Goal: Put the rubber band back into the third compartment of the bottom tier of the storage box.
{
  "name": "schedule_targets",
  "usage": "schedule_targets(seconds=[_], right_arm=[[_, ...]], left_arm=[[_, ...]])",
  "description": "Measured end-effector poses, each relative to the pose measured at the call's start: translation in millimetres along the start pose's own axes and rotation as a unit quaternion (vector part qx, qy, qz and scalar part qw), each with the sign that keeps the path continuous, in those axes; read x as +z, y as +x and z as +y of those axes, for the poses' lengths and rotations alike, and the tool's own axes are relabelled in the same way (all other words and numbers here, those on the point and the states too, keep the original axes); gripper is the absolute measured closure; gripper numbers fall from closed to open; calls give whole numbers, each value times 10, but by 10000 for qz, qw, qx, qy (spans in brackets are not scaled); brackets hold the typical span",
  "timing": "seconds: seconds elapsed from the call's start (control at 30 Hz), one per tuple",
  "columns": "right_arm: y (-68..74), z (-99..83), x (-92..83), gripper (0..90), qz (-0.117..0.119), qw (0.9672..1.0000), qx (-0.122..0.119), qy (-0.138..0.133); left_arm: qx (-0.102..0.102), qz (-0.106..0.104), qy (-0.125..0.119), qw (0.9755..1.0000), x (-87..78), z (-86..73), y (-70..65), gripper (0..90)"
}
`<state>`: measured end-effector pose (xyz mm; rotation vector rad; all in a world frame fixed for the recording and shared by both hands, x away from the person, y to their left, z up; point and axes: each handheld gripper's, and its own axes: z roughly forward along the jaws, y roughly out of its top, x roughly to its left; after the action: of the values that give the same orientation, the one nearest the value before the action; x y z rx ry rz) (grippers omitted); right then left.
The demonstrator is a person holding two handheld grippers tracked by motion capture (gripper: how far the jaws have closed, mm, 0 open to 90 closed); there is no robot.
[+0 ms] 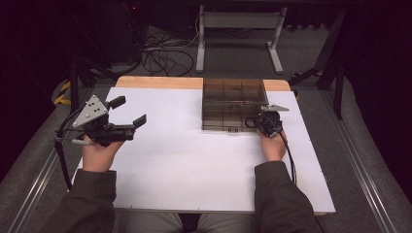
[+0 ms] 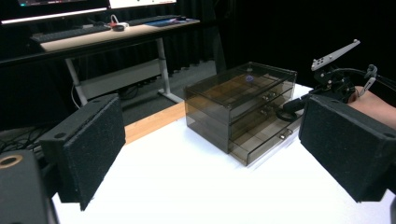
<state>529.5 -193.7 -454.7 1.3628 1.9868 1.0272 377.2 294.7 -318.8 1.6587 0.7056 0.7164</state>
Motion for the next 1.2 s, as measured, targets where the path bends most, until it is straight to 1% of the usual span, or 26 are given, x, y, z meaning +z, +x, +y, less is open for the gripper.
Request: schedule_targets(seconds=[0.27,0.33,0.4,0.6,0.63,0.97,1.07,1.2], right_arm=[[-7,-1,6,877,-9,10000,7,-37],[-7,-1,5,877,-3,10000,9,-42],[0,1,10,876,11,10000,-50,-56],[10,0,19,874,30,10000,-88,-26],[11,-1,24,873,25,9999,-127,-26],[16,0,24,869,23,9999,-120,-12],[29,1,31,867,47,9998,-188,9],[34,3,34,858,58,9998,-194,11]], left_arm=[[-2,-8,24,10000,6,-3,-3,78],[23,-8,22,10000,8,-2,-2,78],[22,-13,20,10000,8,-1,-5,78],[4,-6,13,10000,6,-1,-7,78],[22,-6,19,10000,7,-1,-5,78],[22,-5,21,10000,9,-1,-8,78],[21,-4,39,10000,15,-4,-16,78],[45,-16,61,10000,31,-8,-21,78]])
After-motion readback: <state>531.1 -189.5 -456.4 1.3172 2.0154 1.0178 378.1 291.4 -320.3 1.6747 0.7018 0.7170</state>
